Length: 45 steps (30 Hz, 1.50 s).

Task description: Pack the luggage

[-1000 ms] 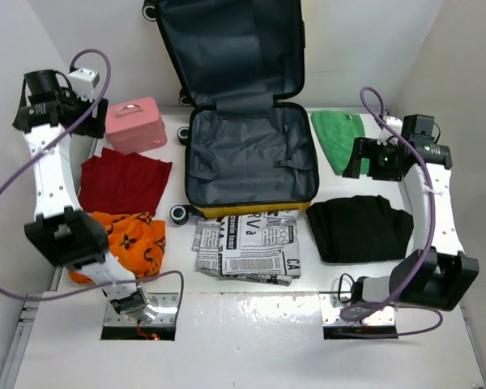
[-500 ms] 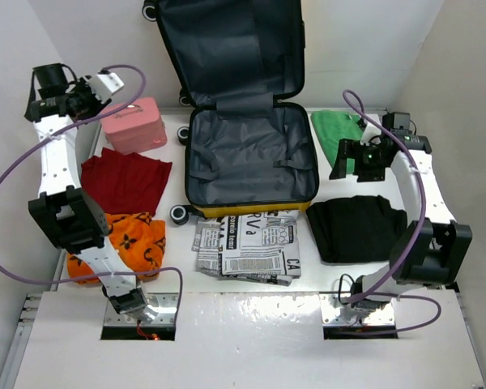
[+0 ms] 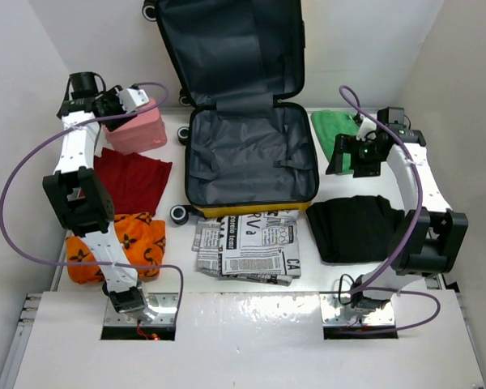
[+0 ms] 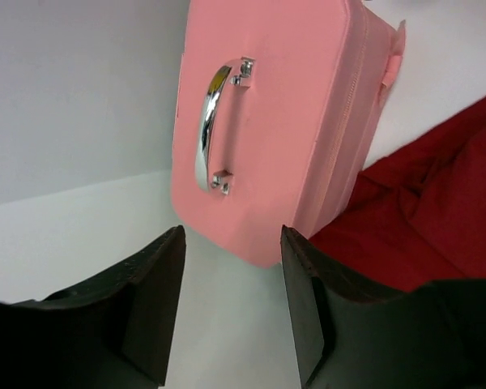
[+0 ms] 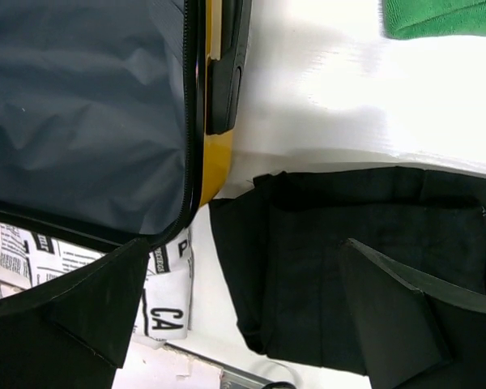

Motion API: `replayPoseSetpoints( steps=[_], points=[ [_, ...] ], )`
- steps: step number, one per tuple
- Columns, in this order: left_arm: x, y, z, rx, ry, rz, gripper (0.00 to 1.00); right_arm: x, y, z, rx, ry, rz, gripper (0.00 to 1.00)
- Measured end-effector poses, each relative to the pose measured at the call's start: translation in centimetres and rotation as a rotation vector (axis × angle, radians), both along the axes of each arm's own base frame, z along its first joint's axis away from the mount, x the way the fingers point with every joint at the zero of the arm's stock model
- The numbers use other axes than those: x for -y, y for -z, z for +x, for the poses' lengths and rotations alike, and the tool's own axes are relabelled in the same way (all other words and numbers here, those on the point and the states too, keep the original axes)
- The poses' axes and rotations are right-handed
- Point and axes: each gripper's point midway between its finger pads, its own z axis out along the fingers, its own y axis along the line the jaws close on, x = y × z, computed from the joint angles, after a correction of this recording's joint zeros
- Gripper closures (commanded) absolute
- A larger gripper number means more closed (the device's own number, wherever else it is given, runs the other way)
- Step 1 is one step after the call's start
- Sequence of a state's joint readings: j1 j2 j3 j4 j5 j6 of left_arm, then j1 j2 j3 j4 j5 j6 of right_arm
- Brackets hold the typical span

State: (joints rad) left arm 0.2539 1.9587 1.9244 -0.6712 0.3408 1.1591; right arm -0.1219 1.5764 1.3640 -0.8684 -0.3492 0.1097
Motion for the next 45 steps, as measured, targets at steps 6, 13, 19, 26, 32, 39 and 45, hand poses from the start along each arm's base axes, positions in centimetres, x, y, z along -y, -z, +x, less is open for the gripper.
replayPoseSetpoints(
  steps=[6,13,19,26,32,39,45],
  points=[
    [0.6,0.5,1.8,0.034,0.006,0.026,0.43,0.0,0.7,0.2,-0.023,0.003,0.004,0.0],
    [1.1,1.5,3.6,0.065,0.015,0.056,0.43,0.0,1.5,0.4,-0.05,0.004,0.007,0.0],
    [0.5,3.3,5.1,0.072,-0.006,0.083,0.43,0.1,1.4,0.9,-0.048,0.005,0.005,0.0],
    [-0.7,4.6,7.2,0.117,-0.058,0.153,0.49,0.2,1.5,0.9,-0.051,0.007,0.0,0.01],
    [-0.9,4.8,8.1,0.181,-0.082,0.21,0.57,0.2,1.9,0.9,-0.061,0.007,0.001,0.03],
    [-1.0,4.9,8.4,0.203,-0.079,0.247,0.95,0.3,2.1,0.9,-0.067,0.008,0.0,0.08],
    [-1.1,5.0,8.2,0.218,-0.086,0.267,0.97,0.2,2.1,0.9,-0.068,0.007,0.002,0.09]
  ],
)
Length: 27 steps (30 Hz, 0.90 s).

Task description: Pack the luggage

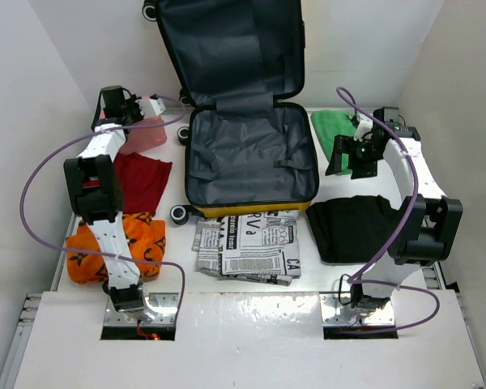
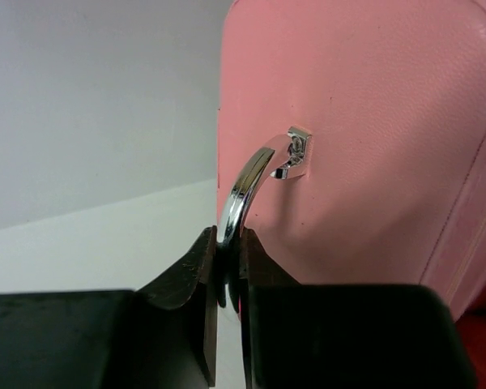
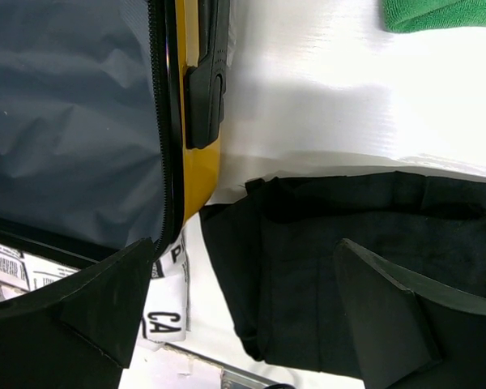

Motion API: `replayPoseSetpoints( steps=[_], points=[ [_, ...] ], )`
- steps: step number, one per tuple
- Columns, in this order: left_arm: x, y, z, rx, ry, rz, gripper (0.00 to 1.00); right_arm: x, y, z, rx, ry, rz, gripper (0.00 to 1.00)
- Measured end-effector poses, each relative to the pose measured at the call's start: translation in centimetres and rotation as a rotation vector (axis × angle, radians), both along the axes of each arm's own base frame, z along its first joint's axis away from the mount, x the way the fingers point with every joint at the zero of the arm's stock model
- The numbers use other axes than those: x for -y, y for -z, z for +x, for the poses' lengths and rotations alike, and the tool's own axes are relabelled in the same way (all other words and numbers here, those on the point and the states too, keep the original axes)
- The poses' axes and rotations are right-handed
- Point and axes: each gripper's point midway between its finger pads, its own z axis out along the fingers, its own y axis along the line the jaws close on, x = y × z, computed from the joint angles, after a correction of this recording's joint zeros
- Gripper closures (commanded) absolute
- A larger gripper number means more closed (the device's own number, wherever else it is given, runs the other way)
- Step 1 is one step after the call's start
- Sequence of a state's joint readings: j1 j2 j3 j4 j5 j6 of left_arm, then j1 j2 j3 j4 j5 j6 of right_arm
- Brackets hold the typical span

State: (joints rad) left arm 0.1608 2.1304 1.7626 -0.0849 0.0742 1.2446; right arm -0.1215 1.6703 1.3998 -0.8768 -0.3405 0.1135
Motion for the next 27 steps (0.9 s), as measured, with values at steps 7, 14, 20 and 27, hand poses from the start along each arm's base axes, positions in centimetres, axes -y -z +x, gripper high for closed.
replayPoseSetpoints(
  steps=[7,14,20,27],
  points=[
    [1.0,-2.1,-2.8,-0.002,-0.031,-0.099,0.98,-0.1,-0.3,0.0,0.008,-0.002,0.0,0.09],
    [3.7,-12.4,-6.8,0.135,0.024,-0.162,1.0,-0.4,-1.8,-0.2,0.053,-0.005,0.002,0.09],
    [10.9,-21.6,-11.7,0.302,0.179,-0.167,1.0,-0.5,-2.8,-0.3,0.08,-0.003,0.004,0.09],
    [21.4,-23.6,-14.3,0.319,0.396,-0.227,1.0,-0.6,-3.0,-0.3,0.082,0.002,0.007,0.09]
  ],
)
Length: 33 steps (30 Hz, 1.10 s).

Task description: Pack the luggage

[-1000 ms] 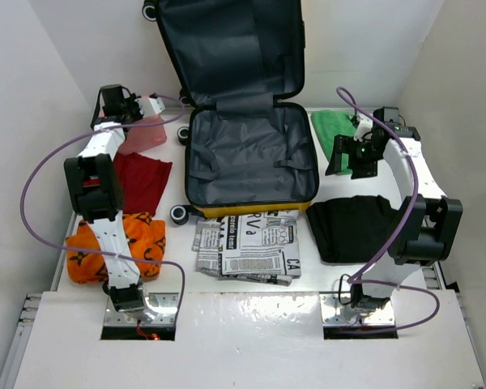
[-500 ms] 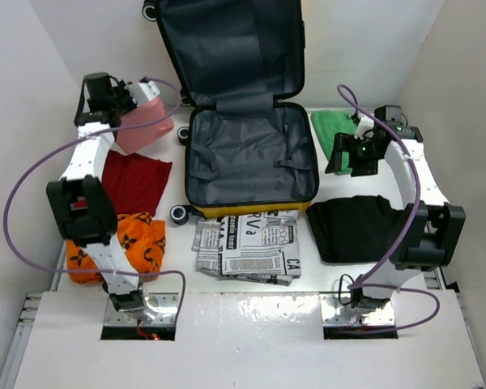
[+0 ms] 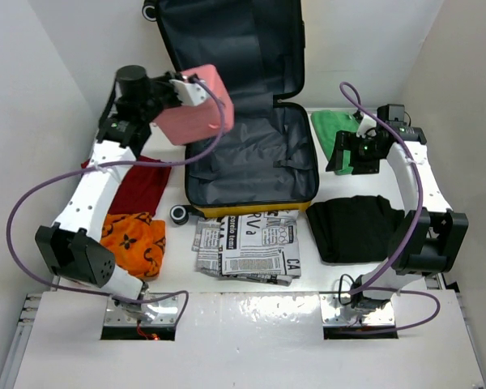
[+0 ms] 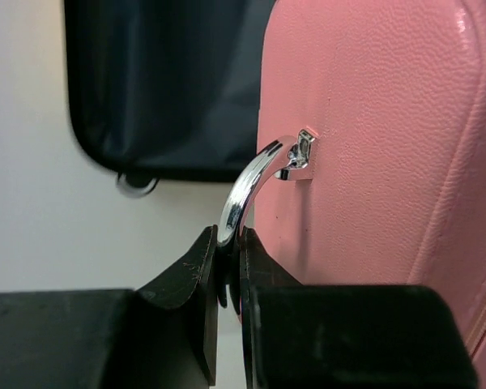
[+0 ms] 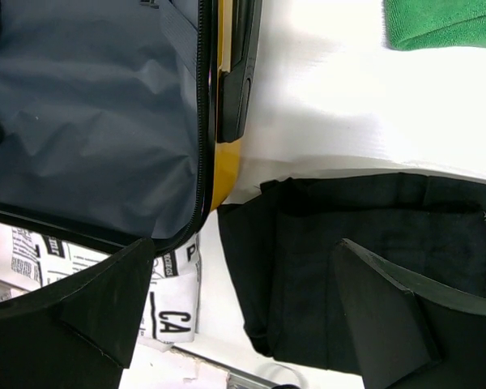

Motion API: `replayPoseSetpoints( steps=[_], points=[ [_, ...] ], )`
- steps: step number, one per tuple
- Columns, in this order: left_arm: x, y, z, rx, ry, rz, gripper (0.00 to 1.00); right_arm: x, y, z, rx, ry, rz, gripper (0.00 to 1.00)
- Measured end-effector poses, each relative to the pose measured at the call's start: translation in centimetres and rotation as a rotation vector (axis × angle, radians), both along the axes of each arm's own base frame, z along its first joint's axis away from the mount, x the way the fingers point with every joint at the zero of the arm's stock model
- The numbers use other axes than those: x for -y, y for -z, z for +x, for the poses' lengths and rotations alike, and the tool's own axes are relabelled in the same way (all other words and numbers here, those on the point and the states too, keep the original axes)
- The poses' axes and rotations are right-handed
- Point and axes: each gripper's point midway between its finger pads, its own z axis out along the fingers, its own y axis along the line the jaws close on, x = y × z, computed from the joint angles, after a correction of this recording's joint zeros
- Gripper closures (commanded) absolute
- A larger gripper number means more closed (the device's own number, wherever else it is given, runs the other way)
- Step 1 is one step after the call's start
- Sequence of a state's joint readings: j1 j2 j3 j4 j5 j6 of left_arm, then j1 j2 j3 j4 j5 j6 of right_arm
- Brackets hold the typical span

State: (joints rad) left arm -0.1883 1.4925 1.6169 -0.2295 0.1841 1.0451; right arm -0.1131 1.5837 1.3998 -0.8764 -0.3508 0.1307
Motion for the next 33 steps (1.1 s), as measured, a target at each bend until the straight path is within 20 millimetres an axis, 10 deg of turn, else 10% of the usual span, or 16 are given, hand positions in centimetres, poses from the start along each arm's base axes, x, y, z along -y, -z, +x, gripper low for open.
replayPoseSetpoints(
  steps=[13,27,33],
  points=[
    [10.2,7.4,2.4,-0.119,0.101,0.036,1.0,0.0,0.0,0.0,0.0,0.0,0.0,0.09],
    [11.5,19.2,8.1,-0.251,0.002,0.133,1.0,0.0,0.8,0.1,-0.022,0.001,0.001,0.1],
    [11.2,19.8,10.3,-0.218,-0.025,0.144,1.0,0.0,1.3,0.2,-0.036,-0.002,0.001,0.1]
  ],
)
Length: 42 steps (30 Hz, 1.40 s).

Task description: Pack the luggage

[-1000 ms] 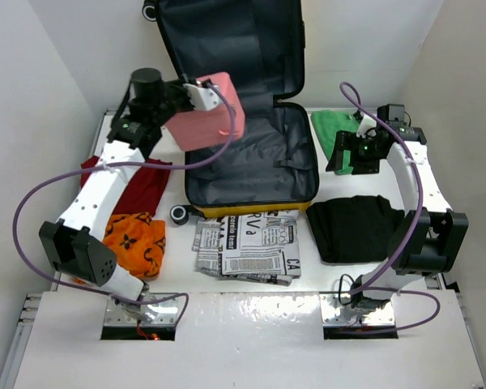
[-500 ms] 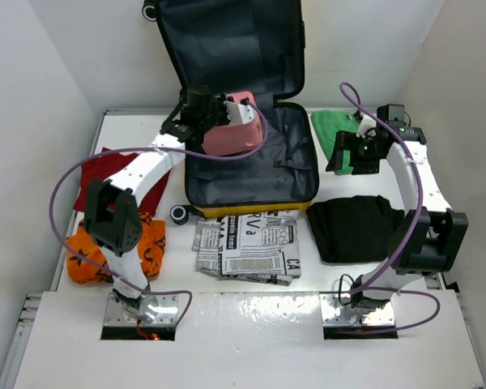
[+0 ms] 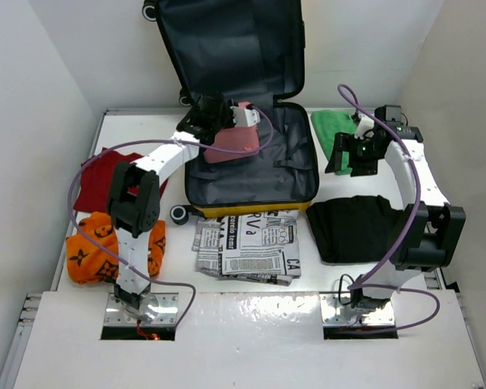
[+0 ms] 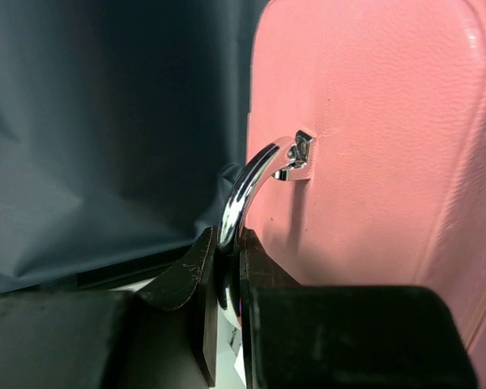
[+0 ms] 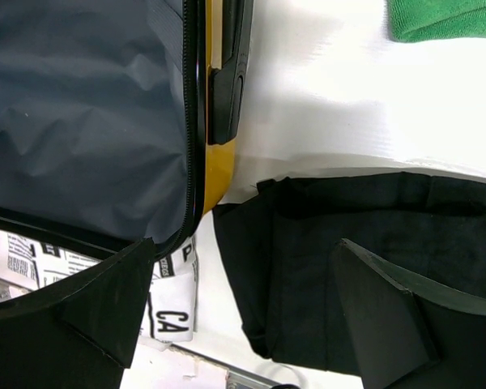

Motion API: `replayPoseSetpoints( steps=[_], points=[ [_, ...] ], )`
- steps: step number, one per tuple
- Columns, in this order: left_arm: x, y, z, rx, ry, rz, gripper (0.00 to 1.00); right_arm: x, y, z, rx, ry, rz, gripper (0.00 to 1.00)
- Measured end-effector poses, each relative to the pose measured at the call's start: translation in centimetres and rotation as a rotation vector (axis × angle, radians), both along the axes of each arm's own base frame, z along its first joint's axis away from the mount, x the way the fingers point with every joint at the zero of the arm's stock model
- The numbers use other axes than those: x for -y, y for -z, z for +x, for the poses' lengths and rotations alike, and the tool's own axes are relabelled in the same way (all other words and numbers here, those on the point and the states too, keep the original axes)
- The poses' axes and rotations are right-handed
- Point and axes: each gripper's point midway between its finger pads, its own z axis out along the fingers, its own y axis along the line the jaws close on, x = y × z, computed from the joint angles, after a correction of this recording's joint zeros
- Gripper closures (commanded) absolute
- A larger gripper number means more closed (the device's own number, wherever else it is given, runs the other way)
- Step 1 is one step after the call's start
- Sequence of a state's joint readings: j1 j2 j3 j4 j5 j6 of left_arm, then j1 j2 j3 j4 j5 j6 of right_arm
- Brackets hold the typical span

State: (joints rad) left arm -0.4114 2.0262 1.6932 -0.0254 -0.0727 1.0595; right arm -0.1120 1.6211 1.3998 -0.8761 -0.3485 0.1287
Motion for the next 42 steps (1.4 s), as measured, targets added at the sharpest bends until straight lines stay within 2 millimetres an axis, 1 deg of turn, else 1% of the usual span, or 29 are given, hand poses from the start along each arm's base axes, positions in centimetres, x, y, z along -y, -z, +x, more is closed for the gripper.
replayPoseSetpoints(
  steps=[5,9,21,23,28,29,31,32,35,36,38,39,40,41,42],
  points=[
    [-0.7,-0.3,1.7,0.035,-0.029,0.005,1.0,-0.1,0.3,0.0,-0.007,-0.003,0.001,0.1],
    [-0.8,-0.4,2.8,0.054,-0.036,0.023,1.0,-0.1,0.6,0.0,-0.019,-0.004,0.002,0.1],
    [-0.8,-1.8,3.6,0.118,-0.025,0.077,1.0,-0.1,1.1,0.4,-0.032,-0.004,0.005,0.1],
    [-0.9,-1.5,3.7,0.13,-0.03,0.082,1.0,-0.1,1.1,0.4,-0.033,-0.004,0.004,0.1],
    [-0.9,0.4,3.6,0.127,-0.028,0.095,1.0,-0.1,1.1,0.4,-0.033,-0.005,0.004,0.1],
    [-0.8,0.7,3.6,0.129,-0.025,0.095,0.96,-0.1,1.1,0.4,-0.033,-0.005,0.004,0.1],
    [-0.5,0.8,3.7,0.137,-0.02,0.094,0.92,-0.1,1.1,0.4,-0.033,-0.005,0.004,0.1],
    [-0.5,0.7,3.7,0.139,-0.021,0.093,0.87,-0.1,1.1,0.4,-0.033,-0.005,0.004,0.1],
    [-0.5,0.8,3.7,0.139,-0.022,0.087,0.78,-0.1,1.2,0.4,-0.035,-0.005,0.004,0.1],
    [-0.4,0.8,3.7,0.138,-0.021,0.083,0.72,-0.1,1.2,0.4,-0.037,-0.005,0.004,0.1],
    [-0.4,1.1,3.6,0.127,-0.023,0.074,0.65,-0.1,1.3,0.4,-0.038,-0.005,0.005,0.1],
    [-0.5,1.2,3.6,0.12,-0.023,0.068,0.57,-0.1,1.3,0.4,-0.038,-0.006,0.005,0.1],
    [-0.6,1.3,3.6,0.118,-0.024,0.069,0.54,-0.1,1.3,0.4,-0.038,-0.005,0.005,0.1],
    [-0.6,0.9,3.6,0.123,-0.023,0.058,0.49,-0.1,1.3,0.4,-0.038,-0.005,0.005,0.1],
    [-0.6,0.8,3.5,0.12,-0.022,0.051,0.42,-0.1,1.3,0.4,-0.038,-0.005,0.005,0.1]
  ],
)
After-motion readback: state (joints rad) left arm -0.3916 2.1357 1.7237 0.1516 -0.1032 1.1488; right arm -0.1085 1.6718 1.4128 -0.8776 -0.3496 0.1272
